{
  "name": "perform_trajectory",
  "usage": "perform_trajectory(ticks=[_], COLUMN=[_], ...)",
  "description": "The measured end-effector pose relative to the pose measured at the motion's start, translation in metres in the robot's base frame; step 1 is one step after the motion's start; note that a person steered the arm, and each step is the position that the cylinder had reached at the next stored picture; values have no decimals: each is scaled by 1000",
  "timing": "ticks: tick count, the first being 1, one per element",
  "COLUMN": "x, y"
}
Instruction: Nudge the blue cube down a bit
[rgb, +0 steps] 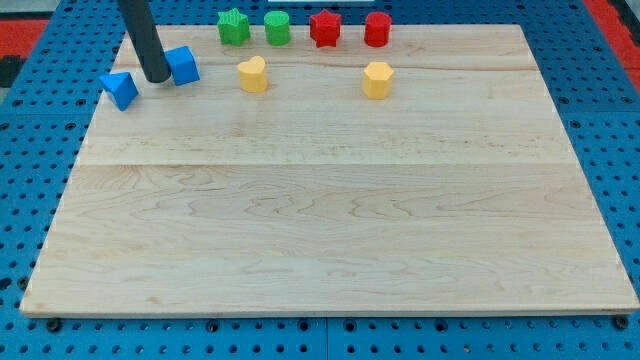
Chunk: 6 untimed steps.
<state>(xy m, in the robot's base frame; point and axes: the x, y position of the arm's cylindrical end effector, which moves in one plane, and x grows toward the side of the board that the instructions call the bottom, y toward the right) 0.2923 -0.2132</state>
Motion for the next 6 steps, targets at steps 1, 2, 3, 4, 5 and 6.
perform_trajectory(ticks=[1, 2, 3, 4, 5, 6], x=[-8, -24, -64, -63, -51, -38], y=[-8, -55, -20, 24, 28, 28])
